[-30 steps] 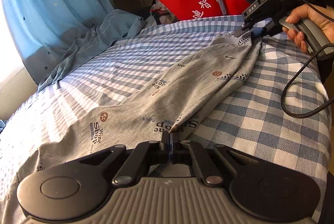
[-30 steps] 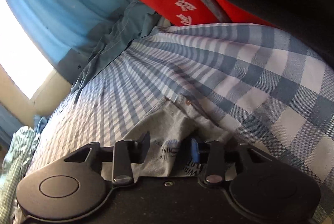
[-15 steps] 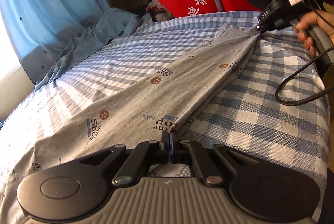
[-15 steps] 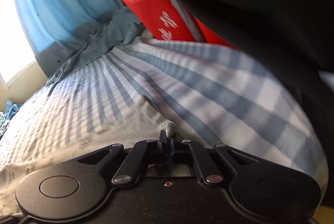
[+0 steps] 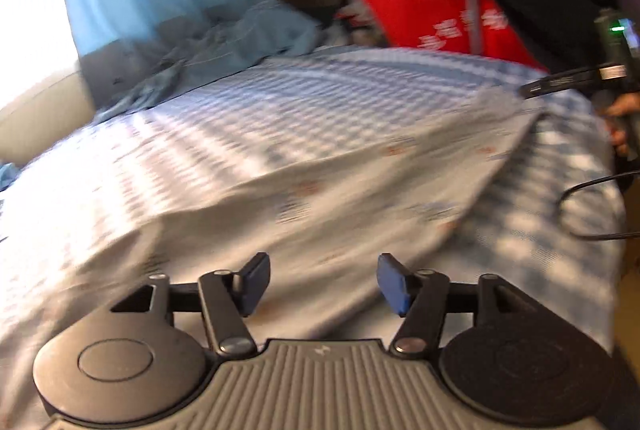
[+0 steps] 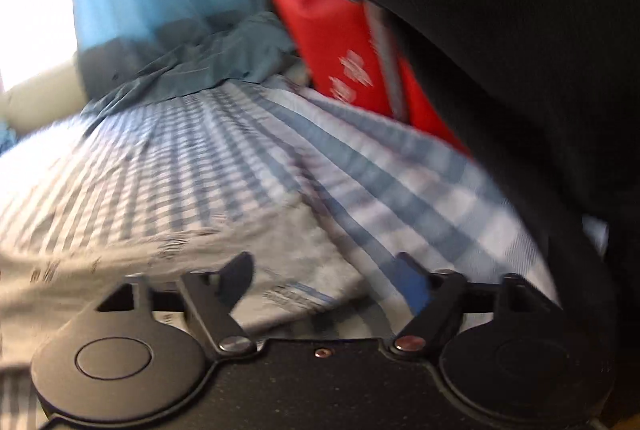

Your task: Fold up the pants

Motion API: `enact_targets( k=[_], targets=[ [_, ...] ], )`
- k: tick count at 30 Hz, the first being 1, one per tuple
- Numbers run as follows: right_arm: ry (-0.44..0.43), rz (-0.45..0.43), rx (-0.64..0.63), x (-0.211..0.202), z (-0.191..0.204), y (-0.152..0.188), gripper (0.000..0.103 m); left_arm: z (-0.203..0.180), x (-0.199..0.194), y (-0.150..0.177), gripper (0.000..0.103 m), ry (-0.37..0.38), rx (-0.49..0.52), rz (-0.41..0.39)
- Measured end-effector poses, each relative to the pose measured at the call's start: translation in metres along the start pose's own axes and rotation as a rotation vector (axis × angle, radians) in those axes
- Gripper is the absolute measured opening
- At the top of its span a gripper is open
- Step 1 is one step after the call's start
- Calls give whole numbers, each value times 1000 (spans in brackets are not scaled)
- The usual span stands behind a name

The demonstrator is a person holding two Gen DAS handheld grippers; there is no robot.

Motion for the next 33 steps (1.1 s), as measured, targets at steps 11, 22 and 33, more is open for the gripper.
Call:
enact_targets(
  k=[11,22,33],
  targets=[
    [-802,380,-312,48,270,18,79,175,47,39,75,-44,-19,134],
    [-905,494,-592,52,368,49,1,181,67,54,4,123,-48,136],
    [-924,389,-707,-38,337,84,0,106,-6,79,4,-146,257,-83]
  ],
)
Point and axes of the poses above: each gripper's, at about its wrist camera, not at the fingertips, and x roughly the way its jaws point, z to its left, y to its underside, the point moved 7 cm from there along x, roughly the way its jaws point, and after that the axes turned 12 degrees about x, right-handed, at the moved point
